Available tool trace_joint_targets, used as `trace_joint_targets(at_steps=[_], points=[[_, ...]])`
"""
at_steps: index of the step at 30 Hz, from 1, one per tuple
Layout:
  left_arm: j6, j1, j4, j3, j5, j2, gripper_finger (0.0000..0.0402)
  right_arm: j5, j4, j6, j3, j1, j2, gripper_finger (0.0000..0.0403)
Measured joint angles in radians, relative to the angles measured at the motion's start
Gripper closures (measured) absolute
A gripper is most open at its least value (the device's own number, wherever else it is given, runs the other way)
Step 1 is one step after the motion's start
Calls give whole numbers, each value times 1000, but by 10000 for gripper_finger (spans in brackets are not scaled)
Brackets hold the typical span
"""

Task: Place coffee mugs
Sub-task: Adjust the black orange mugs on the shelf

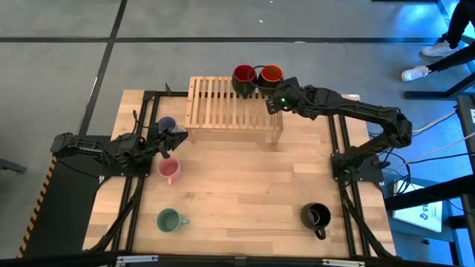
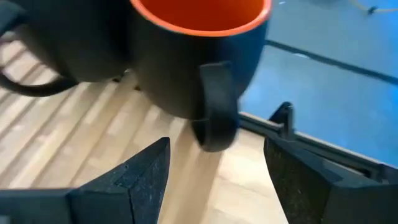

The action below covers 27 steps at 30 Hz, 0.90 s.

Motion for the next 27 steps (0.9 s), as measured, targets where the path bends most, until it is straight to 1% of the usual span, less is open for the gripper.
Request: trace_joint_targets(at_steps=[3, 8, 11, 20, 25, 27], points=[[0, 0, 0, 0, 0, 0, 305, 19, 27, -5, -18, 0, 0, 155], [0, 0, 0, 0, -3, 0, 305, -8, 131, -28, -53, -5, 0, 155], [0, 0, 0, 0, -10, 0, 305, -16, 147, -28, -62, -5, 1, 155], [0, 0, 1, 0, -10, 0, 305, -129, 210, -49, -62, -5, 1, 155], [0, 0, 1, 0, -10, 0, 305, -143, 231, -55, -62, -5, 1, 155], [0, 0, 1, 0, -10, 0, 305, -165, 242, -73, -62, -5, 1, 155]])
